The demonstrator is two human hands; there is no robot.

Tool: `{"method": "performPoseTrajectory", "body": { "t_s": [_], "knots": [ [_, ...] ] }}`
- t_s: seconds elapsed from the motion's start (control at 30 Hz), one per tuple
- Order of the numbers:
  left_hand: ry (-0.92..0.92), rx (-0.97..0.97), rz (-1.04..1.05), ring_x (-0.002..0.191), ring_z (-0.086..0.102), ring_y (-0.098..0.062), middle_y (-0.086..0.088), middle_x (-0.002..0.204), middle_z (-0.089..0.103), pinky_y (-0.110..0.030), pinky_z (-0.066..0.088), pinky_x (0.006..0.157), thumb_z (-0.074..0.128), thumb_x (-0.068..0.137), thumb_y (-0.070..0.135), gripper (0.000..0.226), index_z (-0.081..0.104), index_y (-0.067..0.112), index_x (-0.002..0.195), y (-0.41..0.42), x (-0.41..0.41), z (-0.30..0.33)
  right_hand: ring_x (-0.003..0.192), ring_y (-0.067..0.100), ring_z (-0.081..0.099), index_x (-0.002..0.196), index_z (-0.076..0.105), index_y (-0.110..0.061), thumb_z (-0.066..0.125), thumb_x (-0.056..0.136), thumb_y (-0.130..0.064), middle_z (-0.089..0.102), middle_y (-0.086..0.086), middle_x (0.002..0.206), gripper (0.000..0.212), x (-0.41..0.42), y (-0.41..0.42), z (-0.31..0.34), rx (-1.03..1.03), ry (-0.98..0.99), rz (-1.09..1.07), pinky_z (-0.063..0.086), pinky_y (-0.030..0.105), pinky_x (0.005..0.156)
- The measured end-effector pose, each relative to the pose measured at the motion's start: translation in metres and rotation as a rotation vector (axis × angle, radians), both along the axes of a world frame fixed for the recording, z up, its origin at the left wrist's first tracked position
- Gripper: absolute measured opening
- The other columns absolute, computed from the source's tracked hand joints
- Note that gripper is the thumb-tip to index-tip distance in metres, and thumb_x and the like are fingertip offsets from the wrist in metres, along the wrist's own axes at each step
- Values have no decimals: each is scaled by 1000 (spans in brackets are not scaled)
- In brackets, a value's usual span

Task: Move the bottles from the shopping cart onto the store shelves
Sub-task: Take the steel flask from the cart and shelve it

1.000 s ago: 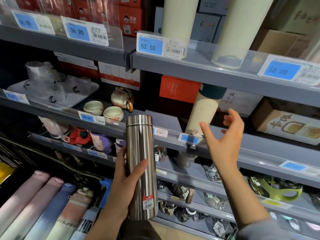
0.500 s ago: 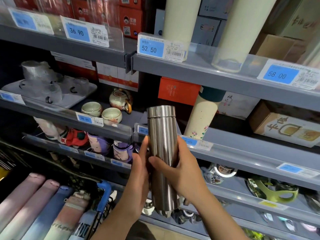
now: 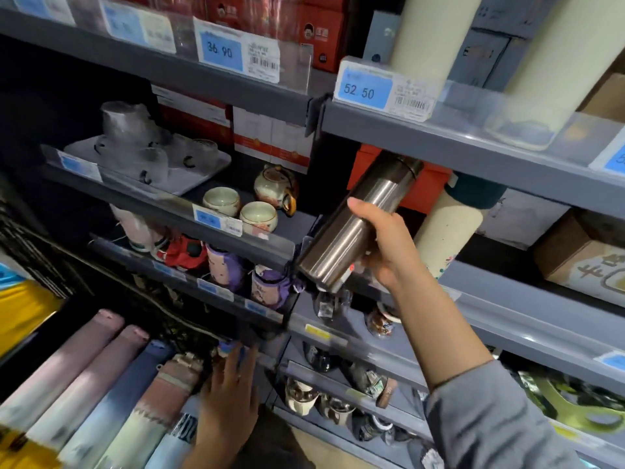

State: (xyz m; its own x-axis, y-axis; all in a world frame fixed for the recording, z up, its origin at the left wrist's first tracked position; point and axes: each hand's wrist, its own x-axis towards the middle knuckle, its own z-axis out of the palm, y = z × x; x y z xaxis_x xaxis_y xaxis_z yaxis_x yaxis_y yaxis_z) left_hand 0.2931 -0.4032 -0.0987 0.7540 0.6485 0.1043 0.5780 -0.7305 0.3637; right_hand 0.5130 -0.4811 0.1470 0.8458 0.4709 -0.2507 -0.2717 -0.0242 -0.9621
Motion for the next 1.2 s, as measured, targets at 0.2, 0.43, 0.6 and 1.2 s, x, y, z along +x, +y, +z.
{"method": "performPoseTrajectory", "body": {
  "t_s": [0.2,0.43,0.6,1.2],
  "knots": [
    [120,-108,106,98,65,-47,-22,139,51,-48,57,56,88,59,23,87,53,12,138,3,16,7,90,22,69,127,45,-6,83,65,-31,64,12,115,77,15,13,6,82,-7,-91,57,38,64],
    [135,-102,144,120,53,-47,-17,149,43,-54,55,75,83,68,32,81,51,12,140,5,20,-1,98,21,66,128,38,-5,81,73,-21,61,14,121,72,22,21,9,118,-10,-124,57,44,81],
    [92,18,126,133,41,-46,-23,147,42,-59,42,97,47,77,44,73,48,8,141,8,20,-8,105,21,62,127,32,-10,82,73,-25,57,8,119,75,21,23,6,123,-11,-157,52,47,94],
    [94,-9,107,130,47,-40,-23,146,44,-54,46,96,41,77,47,76,49,3,138,6,19,-7,101,18,45,105,32,-12,82,73,-35,43,2,107,63,27,37,-27,-89,-358,-253,39,30,88]
  ]
}}
